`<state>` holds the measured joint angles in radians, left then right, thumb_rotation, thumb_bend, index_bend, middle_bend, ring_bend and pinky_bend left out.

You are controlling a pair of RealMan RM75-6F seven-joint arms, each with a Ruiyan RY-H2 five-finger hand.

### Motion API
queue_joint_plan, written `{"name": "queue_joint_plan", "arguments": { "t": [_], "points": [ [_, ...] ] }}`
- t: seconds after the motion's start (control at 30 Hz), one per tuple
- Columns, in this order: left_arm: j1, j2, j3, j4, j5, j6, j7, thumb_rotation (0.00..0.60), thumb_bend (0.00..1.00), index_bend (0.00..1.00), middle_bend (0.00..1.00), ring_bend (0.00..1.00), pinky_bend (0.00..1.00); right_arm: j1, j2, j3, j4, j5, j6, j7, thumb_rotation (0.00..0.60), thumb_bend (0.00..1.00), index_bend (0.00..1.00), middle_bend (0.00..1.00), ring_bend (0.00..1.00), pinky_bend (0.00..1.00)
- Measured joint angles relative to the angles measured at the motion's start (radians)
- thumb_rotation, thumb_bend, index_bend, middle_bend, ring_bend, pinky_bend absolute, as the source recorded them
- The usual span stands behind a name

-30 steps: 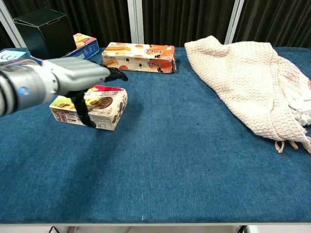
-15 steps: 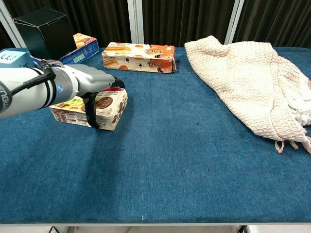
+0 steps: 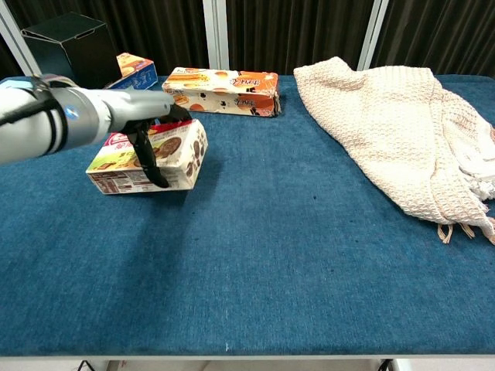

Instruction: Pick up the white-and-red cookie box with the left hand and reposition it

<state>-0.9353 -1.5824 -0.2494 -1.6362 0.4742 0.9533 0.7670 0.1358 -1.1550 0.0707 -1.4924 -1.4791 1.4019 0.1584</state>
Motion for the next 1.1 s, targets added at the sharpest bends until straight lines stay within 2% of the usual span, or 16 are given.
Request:
{"name": "queue_joint_plan", "arguments": {
  "t": [0.2, 0.4, 0.6, 0.73, 0.87, 1.1],
  "points": [
    [0.099, 0.052, -0.049, -0.025, 0.179, -0.093, -0.349, 0.600, 0.00, 0.37, 0.35, 0.19, 0.20, -0.002, -0.001, -0.001, 0.001, -0.001, 0.003, 0.002, 0.600, 0.15, 0.00, 0.04, 0.00, 0.00],
    [0.200, 0.059, -0.099, -0.003, 0.432, -0.181, -0.799, 0.600, 0.00, 0.37, 0.35, 0.19, 0.20, -0.003, 0.002, 0.000, -0.007, -0.002, 0.005, -0.006, 0.600, 0.15, 0.00, 0.04, 0.00, 0.00],
    [0.269, 0.020, -0.117, 0.074, 0.717, -0.200, -1.252, 0.600, 0.00, 0.37, 0.35, 0.18, 0.19, -0.009, 0.011, 0.000, -0.025, 0.000, 0.014, -0.022, 0.600, 0.15, 0.00, 0.04, 0.00, 0.00],
    [0.287, -0.040, -0.101, 0.194, 0.904, -0.173, -1.498, 0.600, 0.00, 0.37, 0.35, 0.17, 0.18, -0.014, 0.013, 0.000, -0.033, 0.003, 0.020, -0.029, 0.600, 0.15, 0.00, 0.04, 0.00, 0.00],
    [0.285, -0.112, -0.080, 0.321, 0.967, -0.131, -1.626, 0.600, 0.00, 0.37, 0.35, 0.16, 0.16, -0.019, 0.014, -0.002, -0.040, 0.002, 0.025, -0.035, 0.600, 0.15, 0.00, 0.04, 0.00, 0.00],
    [0.268, -0.202, -0.047, 0.474, 0.981, -0.053, -1.654, 0.600, 0.00, 0.37, 0.35, 0.13, 0.13, -0.027, 0.020, -0.001, -0.045, 0.006, 0.034, -0.035, 0.600, 0.15, 0.00, 0.04, 0.00, 0.00]
  ]
}}
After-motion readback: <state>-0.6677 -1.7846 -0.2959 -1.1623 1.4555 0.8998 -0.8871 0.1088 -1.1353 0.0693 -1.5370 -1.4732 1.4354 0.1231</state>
